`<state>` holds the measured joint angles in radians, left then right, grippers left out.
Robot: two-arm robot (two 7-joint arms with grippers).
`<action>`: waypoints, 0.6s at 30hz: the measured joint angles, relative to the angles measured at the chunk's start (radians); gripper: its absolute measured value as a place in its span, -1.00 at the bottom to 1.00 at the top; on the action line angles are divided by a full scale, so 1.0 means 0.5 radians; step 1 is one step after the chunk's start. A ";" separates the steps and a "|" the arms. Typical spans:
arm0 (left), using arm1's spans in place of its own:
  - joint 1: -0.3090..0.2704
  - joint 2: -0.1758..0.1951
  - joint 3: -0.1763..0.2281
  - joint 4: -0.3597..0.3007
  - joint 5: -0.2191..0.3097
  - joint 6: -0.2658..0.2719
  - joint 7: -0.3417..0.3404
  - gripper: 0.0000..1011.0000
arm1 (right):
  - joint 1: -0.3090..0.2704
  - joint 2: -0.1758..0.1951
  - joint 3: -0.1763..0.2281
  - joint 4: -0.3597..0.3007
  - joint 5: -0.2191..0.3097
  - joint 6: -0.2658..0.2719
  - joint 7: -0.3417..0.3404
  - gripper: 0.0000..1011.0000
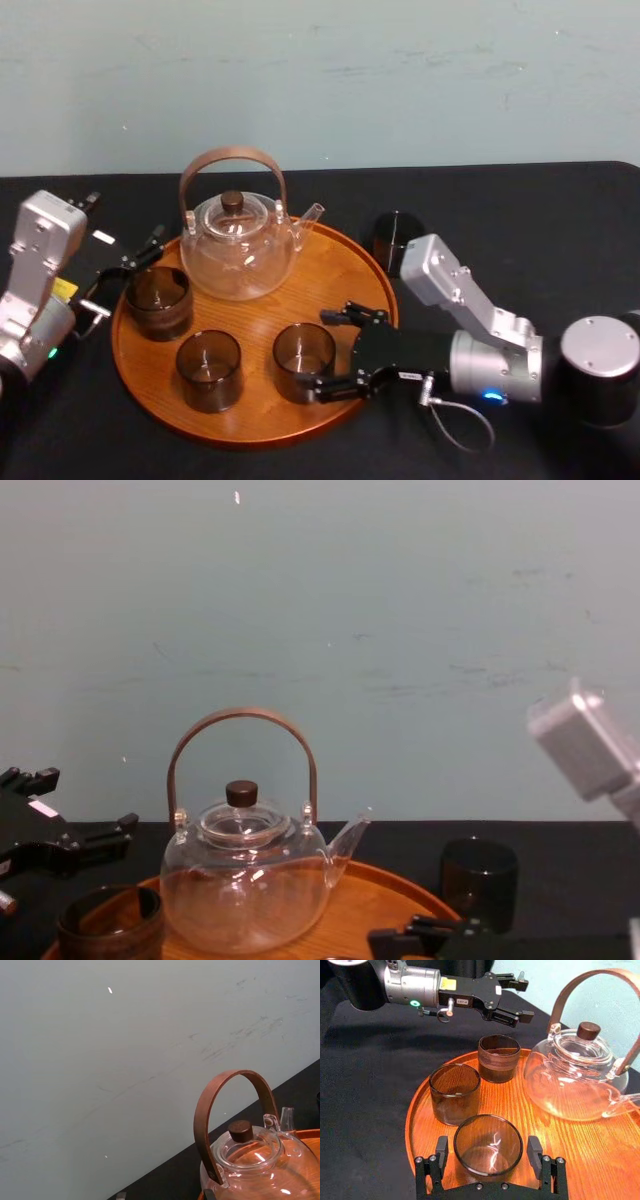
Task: Pick up the glass from the table and place it on the tray.
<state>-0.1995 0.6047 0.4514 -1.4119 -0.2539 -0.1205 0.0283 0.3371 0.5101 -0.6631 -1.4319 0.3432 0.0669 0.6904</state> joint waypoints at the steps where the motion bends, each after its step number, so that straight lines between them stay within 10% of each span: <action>1: 0.000 0.000 0.000 0.000 0.000 0.000 0.000 0.98 | -0.010 0.017 0.009 -0.016 0.011 -0.002 0.009 0.98; 18: 0.000 0.000 0.000 0.000 0.000 0.000 0.000 0.98 | -0.238 0.321 0.181 -0.287 0.163 -0.098 0.032 0.98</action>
<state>-0.1995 0.6047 0.4514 -1.4120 -0.2539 -0.1205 0.0283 0.2183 0.6709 -0.5726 -1.5751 0.4249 0.0177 0.7065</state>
